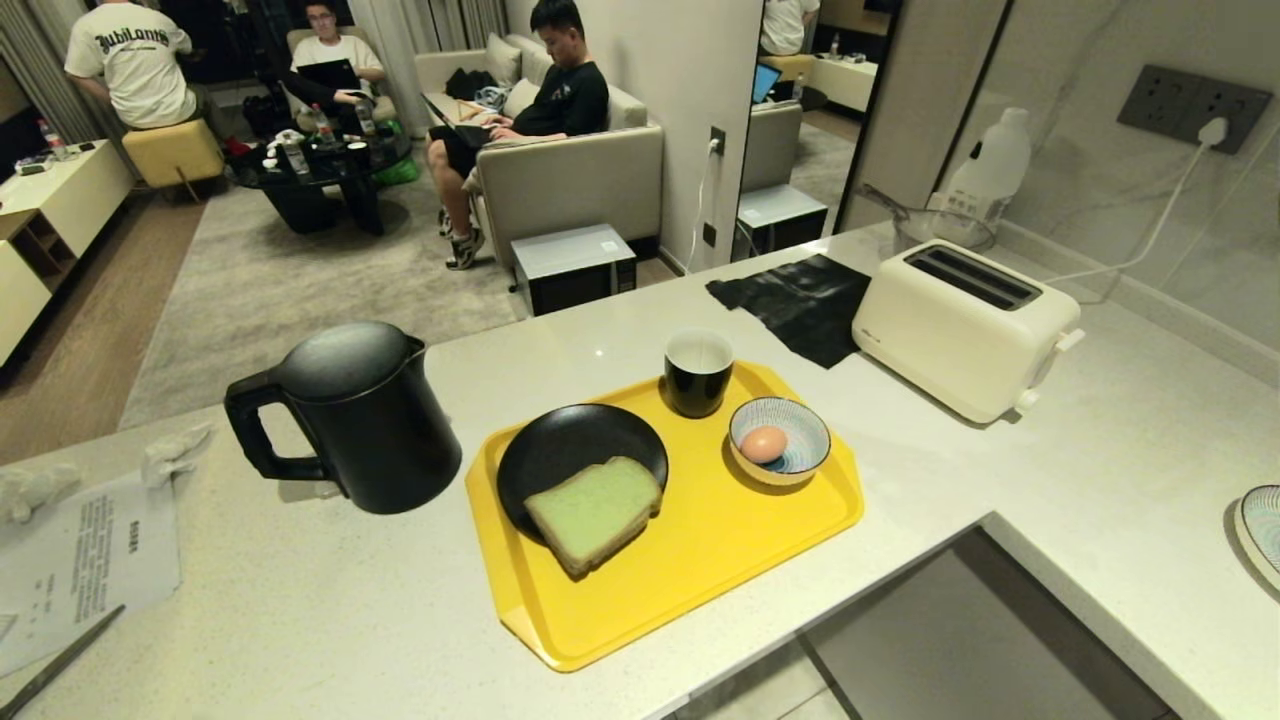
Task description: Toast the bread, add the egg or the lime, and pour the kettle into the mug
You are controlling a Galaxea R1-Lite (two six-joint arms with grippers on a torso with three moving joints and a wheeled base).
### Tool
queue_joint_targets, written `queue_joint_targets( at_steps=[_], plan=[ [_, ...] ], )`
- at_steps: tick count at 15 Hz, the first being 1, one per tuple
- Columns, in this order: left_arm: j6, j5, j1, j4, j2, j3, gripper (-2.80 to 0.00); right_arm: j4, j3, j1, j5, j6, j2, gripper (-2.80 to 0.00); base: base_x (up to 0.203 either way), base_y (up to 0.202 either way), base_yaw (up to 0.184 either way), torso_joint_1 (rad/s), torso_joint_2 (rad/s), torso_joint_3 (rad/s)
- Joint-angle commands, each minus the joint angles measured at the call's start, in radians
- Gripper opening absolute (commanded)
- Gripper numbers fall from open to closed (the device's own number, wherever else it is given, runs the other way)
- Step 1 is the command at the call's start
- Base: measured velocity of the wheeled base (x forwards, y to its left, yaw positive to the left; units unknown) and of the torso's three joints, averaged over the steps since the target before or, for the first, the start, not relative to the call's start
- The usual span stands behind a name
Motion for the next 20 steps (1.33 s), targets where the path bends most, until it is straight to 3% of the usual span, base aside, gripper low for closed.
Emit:
queue_joint_targets(
  at_steps=[1,7,11,13,15,19,20],
  plan=[
    [0.002,-0.002,-0.005,0.029,-0.094,0.080,-2.80,0.001,0.000,0.000,0.001,-0.001,0.001,-2.80,0.000,0.000,0.000,0.000,0.00,0.000],
    [0.025,0.005,-0.041,0.591,-0.249,0.100,-2.80,0.001,0.000,0.000,0.001,-0.001,0.001,-2.80,0.000,0.000,0.000,0.000,0.00,0.000],
    [0.038,-0.012,-0.030,0.749,-0.297,0.099,-2.80,0.001,0.000,0.000,0.001,-0.001,0.001,-2.80,0.000,0.000,0.000,0.000,0.00,0.000],
    [0.041,-0.073,0.008,0.817,-0.380,0.099,-2.80,0.001,0.000,0.000,0.001,-0.001,0.001,-2.80,0.000,0.000,0.000,0.000,0.00,0.000],
    [0.036,-0.092,0.012,0.880,-0.468,0.099,-2.80,0.002,0.000,0.000,0.001,-0.001,0.001,-2.80,0.000,0.000,0.000,0.000,0.00,0.000],
    [0.020,-0.083,0.010,0.968,-0.514,0.099,-2.80,0.001,0.000,0.000,0.001,-0.001,0.001,-2.80,0.000,0.000,0.000,0.000,0.00,0.000],
    [0.019,-0.044,0.010,0.971,-0.514,0.099,-2.80,0.001,0.000,0.000,0.001,-0.001,0.001,-2.80,0.000,0.000,0.000,0.000,0.00,0.000]
  ],
)
